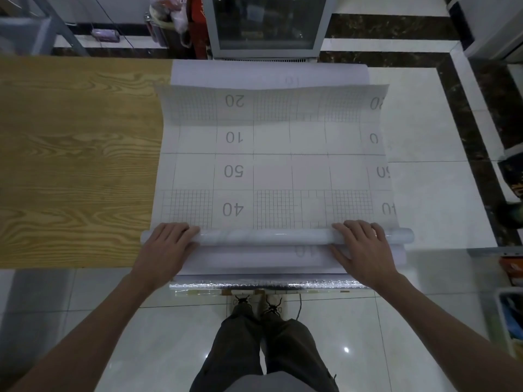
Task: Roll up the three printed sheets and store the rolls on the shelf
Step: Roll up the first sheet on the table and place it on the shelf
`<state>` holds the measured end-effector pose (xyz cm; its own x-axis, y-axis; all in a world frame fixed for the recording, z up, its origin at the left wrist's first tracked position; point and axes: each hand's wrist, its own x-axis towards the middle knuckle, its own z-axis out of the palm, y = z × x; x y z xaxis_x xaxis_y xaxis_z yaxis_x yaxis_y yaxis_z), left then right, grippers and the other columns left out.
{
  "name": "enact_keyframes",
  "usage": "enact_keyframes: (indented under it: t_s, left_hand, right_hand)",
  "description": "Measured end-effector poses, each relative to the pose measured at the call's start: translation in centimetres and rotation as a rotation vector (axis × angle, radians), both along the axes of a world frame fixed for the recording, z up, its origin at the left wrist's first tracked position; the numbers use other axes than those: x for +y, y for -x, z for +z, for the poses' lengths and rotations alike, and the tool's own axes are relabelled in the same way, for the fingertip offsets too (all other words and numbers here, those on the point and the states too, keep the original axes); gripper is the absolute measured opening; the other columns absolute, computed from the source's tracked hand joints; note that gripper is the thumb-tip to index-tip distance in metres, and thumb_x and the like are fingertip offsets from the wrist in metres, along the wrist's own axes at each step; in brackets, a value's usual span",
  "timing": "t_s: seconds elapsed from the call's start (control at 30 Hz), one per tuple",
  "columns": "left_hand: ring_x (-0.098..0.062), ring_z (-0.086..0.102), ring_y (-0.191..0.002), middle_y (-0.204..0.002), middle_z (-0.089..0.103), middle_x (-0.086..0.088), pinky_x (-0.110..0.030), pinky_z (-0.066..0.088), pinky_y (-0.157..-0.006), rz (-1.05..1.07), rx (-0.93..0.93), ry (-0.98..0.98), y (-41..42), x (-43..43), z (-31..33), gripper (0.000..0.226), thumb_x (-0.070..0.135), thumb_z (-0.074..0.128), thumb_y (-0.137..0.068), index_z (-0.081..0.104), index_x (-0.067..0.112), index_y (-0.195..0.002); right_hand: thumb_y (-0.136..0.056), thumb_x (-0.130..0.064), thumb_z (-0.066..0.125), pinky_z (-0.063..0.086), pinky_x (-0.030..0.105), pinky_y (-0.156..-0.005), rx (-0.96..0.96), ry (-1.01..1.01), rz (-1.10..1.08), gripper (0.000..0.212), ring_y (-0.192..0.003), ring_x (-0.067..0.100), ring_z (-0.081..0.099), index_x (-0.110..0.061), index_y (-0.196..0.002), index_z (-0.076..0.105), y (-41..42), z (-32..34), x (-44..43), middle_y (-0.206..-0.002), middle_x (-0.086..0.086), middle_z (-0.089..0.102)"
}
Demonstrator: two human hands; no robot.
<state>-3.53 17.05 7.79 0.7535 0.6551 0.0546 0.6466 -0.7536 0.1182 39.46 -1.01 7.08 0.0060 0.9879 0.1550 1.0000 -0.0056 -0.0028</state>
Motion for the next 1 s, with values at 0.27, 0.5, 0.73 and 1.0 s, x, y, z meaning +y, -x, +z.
enact_keyframes:
  t_s: [0.27, 0.5, 0.73, 1.0]
  left_hand:
    - [-0.034, 0.059, -0.094, -0.107, 0.062, -0.014, -0.044, 0.044, -0.084, 0.020, 0.048, -0.054, -0.7, -0.2, 0.2, 0.047, 0.042, 0.039, -0.101, 0.063, 0.006, -0.118]
    - [-0.034, 0.057, -0.097, -0.112, 0.061, -0.015, -0.045, 0.043, -0.085, 0.002, 0.040, -0.082, -1.3, -0.5, 0.7, 0.040, 0.037, 0.041, -0.101, 0.063, 0.008, -0.116]
    - [-0.035, 0.059, -0.094, -0.110, 0.062, -0.015, -0.045, 0.045, -0.084, 0.027, 0.126, -0.066, -2.5, -0.9, 0.7, 0.045, 0.029, 0.022, -0.107, 0.059, 0.007, -0.120]
    - [-0.036, 0.058, -0.100, -0.113, 0.059, -0.017, -0.047, 0.046, -0.088, 0.059, 0.138, -0.020, -3.4, -0.1, 0.5, 0.039, 0.030, 0.040, -0.097, 0.060, 0.005, -0.120]
  right_hand:
    - [-0.098, -0.046, 0.046, 0.040, 0.042, -0.092, 0.050, 0.018, 0.007, 0.045, -0.101, 0.030, 0.059, -0.012, -0.121, 0.064, 0.3, -0.3, 0.3, -0.113, 0.008, 0.063]
    - [-0.095, -0.049, 0.052, 0.037, 0.041, -0.094, 0.117, 0.015, -0.017, 0.040, -0.104, 0.028, 0.059, -0.017, -0.115, 0.065, 0.3, -0.4, 0.4, -0.114, 0.006, 0.063]
    - [-0.089, -0.044, 0.062, 0.038, 0.041, -0.096, 0.125, 0.038, -0.053, 0.042, -0.102, 0.028, 0.058, -0.017, -0.120, 0.062, 1.0, -0.2, 1.1, -0.111, 0.006, 0.061]
    - [-0.080, -0.032, 0.075, 0.040, 0.044, -0.093, 0.062, 0.018, -0.082, 0.043, -0.101, 0.033, 0.057, -0.009, -0.115, 0.064, 2.3, 0.5, 2.2, -0.113, 0.013, 0.059]
